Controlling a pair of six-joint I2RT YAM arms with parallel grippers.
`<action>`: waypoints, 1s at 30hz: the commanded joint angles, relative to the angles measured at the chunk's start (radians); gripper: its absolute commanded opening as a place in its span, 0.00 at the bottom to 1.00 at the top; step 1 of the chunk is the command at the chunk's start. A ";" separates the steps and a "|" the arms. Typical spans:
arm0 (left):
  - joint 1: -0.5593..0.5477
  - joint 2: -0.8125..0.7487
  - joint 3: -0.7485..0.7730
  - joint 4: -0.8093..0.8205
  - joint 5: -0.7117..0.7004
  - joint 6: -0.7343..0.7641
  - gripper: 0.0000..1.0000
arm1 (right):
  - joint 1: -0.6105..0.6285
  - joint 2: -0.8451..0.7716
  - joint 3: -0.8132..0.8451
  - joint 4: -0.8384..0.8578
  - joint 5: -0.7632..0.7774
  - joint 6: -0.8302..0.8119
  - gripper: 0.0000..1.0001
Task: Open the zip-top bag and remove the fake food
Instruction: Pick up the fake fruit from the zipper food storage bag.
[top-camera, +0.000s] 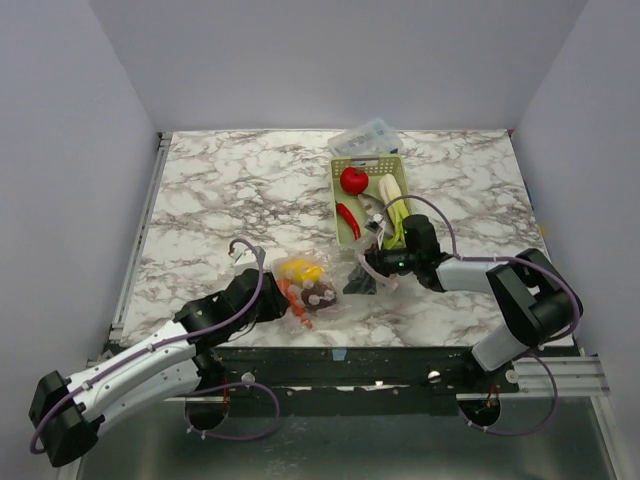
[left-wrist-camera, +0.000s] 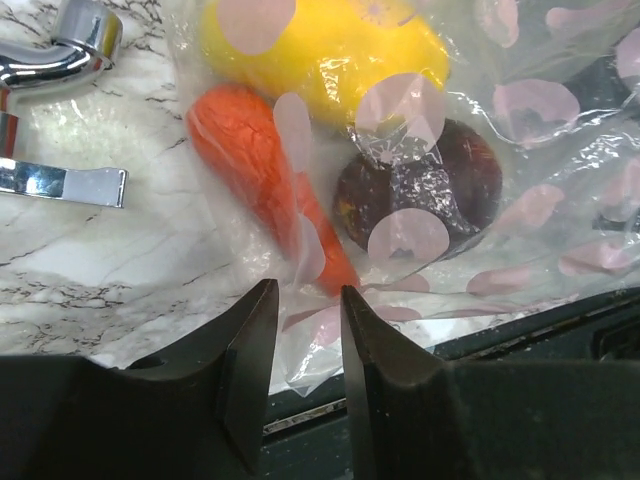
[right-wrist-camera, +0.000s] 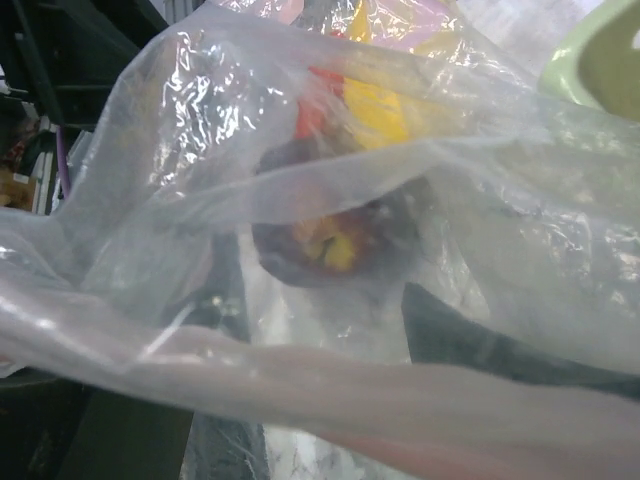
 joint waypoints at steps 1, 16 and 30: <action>0.004 0.064 -0.039 0.089 0.066 -0.006 0.32 | 0.032 0.033 0.037 -0.041 0.004 -0.028 0.79; 0.015 0.171 -0.068 0.231 0.026 0.010 0.32 | 0.087 0.108 0.130 -0.107 0.016 -0.056 0.80; 0.029 0.304 -0.050 0.338 0.026 0.067 0.31 | 0.154 0.142 0.210 -0.189 0.093 -0.109 0.83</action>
